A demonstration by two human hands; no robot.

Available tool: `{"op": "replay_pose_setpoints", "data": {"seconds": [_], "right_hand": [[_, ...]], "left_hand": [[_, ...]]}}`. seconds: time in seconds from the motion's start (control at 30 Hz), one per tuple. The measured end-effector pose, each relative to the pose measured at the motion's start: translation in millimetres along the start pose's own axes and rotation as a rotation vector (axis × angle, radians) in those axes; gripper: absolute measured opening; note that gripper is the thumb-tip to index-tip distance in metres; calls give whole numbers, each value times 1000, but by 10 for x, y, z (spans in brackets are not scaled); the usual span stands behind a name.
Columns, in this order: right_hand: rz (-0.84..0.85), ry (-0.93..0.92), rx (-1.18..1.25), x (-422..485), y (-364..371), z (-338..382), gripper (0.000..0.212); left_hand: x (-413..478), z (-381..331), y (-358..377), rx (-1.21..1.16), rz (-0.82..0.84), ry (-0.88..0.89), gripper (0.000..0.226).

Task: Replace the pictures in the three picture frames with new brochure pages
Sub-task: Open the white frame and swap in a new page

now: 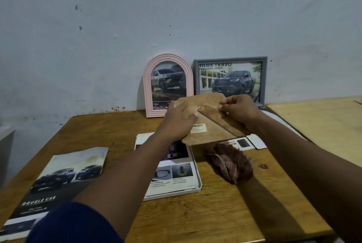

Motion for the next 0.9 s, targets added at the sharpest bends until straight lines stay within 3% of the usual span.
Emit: {"op": "replay_pose_setpoints", "data": {"seconds": [0.2,0.3,0.4,0.53,0.63,0.77,0.9], "right_hand": [[-86,76,-198,345,-464,-335,5],[-103,87,-224,455,-510,-516,12],[-77,58,-212,521,-454,-672,2],[24,-12,-342,595,-258,-849,42],[86,-72,-503,619,-118,-897,43],[47,-134,-829,561,48,-926,44],[-53,-259,-844,348,175,-820,40]], "left_hand": [[45,-181,409,38,174,75,65],[75,-161,559,81,227,68,64],[113,-79,663,120,250,62,64],[134,60,701,184,281,57,60],[114,151,680,258,278,80,51],[71,228,653,289,264,114,46],[27,237,614,317,243,139,45]]}}
Point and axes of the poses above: each hand's wrist, its own x-axis towards the middle knuckle, its own y-axis out of the palm, z = x × y, the point moved 1 cm from there along x, towards the middle knuckle, and after that the axes turned 13 degrees about -x, right-handed, at the moved point
